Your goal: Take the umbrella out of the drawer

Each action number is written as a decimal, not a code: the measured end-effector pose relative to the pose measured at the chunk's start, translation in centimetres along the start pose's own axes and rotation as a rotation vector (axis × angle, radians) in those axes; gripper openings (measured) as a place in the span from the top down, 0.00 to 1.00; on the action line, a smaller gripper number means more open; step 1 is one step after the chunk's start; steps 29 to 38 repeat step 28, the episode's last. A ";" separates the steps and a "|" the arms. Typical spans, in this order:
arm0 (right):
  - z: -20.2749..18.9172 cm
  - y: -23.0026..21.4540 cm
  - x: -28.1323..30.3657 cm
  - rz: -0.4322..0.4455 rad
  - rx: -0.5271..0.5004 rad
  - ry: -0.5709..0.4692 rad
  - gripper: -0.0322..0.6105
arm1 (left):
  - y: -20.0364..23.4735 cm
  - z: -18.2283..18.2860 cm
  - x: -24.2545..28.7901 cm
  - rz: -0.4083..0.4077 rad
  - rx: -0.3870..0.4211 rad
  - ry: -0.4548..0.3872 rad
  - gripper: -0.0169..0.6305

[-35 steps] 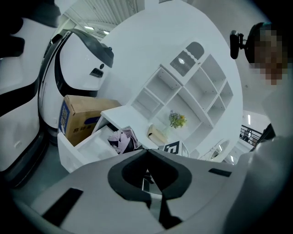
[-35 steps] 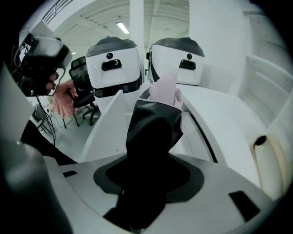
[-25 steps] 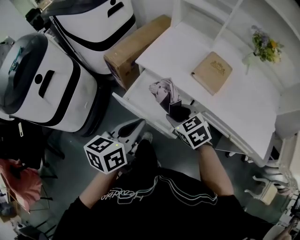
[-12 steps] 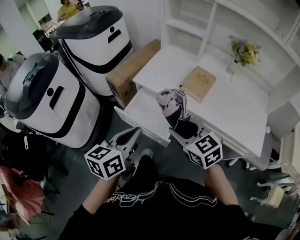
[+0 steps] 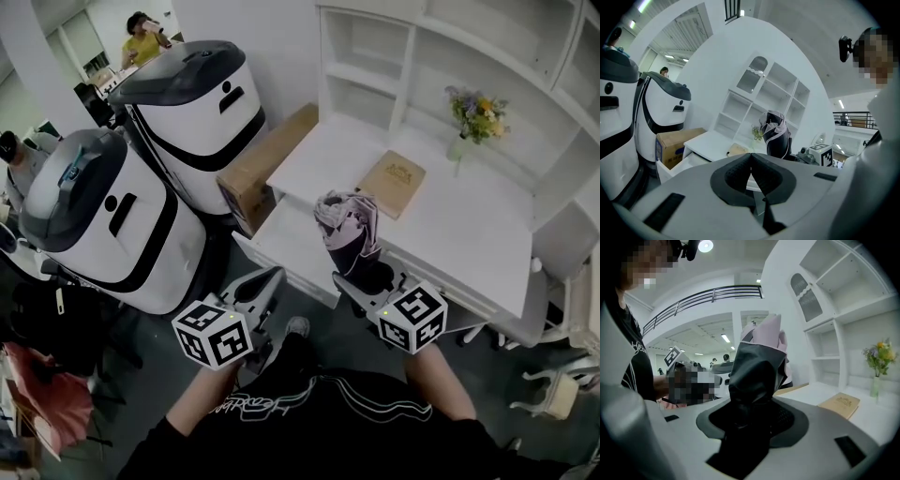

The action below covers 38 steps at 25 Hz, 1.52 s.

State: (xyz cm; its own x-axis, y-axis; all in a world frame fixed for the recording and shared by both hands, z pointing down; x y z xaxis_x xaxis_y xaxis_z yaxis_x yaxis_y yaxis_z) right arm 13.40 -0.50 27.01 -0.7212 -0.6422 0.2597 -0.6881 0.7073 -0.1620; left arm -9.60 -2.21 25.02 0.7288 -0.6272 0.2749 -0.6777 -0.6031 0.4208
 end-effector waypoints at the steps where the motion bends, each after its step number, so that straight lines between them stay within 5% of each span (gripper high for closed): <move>1: 0.0 0.0 -0.1 0.000 0.001 -0.001 0.62 | -0.3 0.1 0.0 -0.004 0.003 -0.002 0.94; 38: 2.0 0.7 -2.3 0.016 -0.029 -0.012 0.62 | -3.8 2.4 -0.3 -0.022 0.049 -0.033 0.94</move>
Point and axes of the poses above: the fingertips, and each gripper's own axes: x forward along the fingers, y to its left, z out of its top, the point moved 9 cm from there along -x, backward along the fingers, and after that the axes turned 6 degrees about z, right-handed, at the moved point
